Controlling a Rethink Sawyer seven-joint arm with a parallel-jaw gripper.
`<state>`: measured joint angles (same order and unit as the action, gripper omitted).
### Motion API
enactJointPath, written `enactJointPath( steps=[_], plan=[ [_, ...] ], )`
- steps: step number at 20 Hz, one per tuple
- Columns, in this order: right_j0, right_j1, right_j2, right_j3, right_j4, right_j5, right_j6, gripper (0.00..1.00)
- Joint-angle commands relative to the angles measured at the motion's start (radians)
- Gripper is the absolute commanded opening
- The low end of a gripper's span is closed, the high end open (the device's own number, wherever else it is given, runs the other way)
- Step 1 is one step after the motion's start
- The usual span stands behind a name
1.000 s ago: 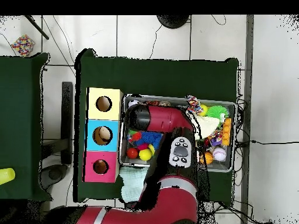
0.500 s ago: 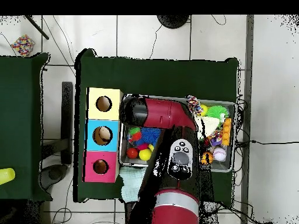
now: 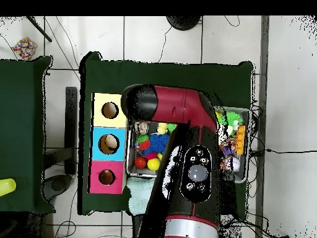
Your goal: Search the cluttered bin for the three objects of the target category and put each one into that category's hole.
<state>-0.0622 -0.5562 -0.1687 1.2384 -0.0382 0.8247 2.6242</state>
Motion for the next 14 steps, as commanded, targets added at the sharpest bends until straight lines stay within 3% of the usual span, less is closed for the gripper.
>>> enactJointPath(
  steps=[1, 8, 14],
  plan=[
    [-0.053, -0.010, 0.138, -0.178, -0.084, 0.206, -0.322, 1.00],
    [-0.086, 0.010, 0.187, -0.166, -0.098, 0.198, -0.316, 1.00],
    [-0.102, -0.021, 0.198, -0.166, -0.124, 0.251, -0.343, 1.00]
  ],
)
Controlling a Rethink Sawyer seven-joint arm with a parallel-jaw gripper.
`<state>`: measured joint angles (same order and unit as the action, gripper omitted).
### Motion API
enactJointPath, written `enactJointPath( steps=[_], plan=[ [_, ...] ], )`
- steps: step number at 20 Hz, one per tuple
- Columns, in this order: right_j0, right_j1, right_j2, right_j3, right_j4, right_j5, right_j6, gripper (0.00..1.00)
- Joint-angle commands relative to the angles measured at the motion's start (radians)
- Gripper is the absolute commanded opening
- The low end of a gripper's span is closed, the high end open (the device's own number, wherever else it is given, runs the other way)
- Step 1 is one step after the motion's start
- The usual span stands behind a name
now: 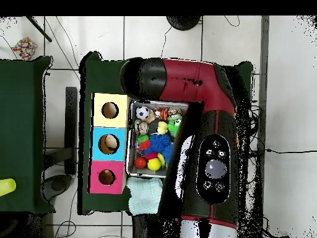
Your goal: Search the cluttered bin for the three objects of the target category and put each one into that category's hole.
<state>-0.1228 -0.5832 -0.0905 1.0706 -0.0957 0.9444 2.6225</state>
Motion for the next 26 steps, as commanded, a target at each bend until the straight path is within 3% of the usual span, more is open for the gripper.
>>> enactJointPath(
  steps=[1, 21, 26],
  plan=[
    [-0.043, 0.002, 0.125, 0.000, -0.072, 0.137, -0.342, 1.00],
    [-0.020, 0.114, 0.162, 0.013, -0.123, 0.057, -0.211, 1.00],
    [-0.008, 0.058, 0.112, 0.041, -0.187, 0.047, -0.242, 1.00]
  ],
)
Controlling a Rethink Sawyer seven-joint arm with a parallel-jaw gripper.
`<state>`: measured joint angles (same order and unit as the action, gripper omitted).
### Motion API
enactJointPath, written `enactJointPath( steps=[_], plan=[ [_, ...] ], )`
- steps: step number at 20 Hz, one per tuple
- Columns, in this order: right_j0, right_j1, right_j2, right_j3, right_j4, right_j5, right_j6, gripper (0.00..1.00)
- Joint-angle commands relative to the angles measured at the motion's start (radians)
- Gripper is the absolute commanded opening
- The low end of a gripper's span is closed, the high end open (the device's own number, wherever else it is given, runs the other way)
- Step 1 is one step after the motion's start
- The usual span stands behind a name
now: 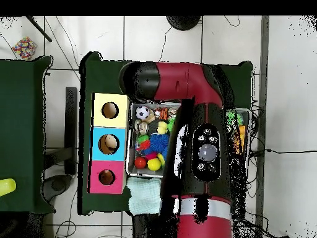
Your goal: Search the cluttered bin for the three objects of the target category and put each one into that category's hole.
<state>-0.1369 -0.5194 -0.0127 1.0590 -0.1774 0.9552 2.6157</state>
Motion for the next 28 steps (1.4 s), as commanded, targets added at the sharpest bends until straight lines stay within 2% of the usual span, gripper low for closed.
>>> enactJointPath(
  steps=[1, 5, 7, 11, 16, 20, 23, 28],
  plan=[
    [-0.004, -0.030, 0.030, 0.077, -0.112, 0.028, -0.249, 1.00],
    [-0.077, -0.076, 0.064, 0.199, -0.110, -0.051, -0.302, 1.00],
    [-0.104, -0.070, 0.082, 0.210, -0.120, -0.079, -0.322, 1.00],
    [-0.151, -0.052, 0.128, 0.184, -0.123, -0.036, -0.389, 1.00],
    [-0.138, -0.037, 0.129, 0.131, -0.153, -0.034, -0.355, 1.00],
    [-0.134, -0.036, 0.136, 0.131, -0.155, -0.024, -0.369, 1.00],
    [-0.144, -0.014, 0.158, 0.146, -0.162, -0.075, -0.386, 1.00],
    [-0.161, 0.007, 0.189, 0.208, -0.126, -0.109, -0.323, 1.00]
  ],
)
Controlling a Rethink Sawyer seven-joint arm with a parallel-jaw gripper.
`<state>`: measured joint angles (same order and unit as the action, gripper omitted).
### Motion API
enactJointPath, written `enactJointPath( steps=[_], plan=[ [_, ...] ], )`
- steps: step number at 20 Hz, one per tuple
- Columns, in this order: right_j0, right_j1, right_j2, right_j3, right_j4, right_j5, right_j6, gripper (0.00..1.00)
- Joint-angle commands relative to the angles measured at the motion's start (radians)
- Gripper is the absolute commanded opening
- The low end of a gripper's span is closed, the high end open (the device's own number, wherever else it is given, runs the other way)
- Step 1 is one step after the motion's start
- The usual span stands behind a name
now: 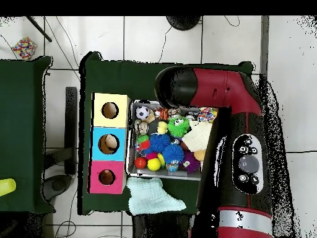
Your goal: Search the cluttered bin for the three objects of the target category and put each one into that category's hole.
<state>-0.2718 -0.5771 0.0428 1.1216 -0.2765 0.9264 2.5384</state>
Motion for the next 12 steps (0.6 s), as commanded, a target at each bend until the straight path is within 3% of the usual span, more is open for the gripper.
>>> enactJointPath(
  steps=[1, 12],
  plan=[
    [-0.030, 0.066, 0.140, 0.156, -0.020, -0.080, -0.235, 1.00],
    [-0.055, 0.077, 0.187, 0.235, 0.025, -0.130, -0.138, 1.00]
  ],
)
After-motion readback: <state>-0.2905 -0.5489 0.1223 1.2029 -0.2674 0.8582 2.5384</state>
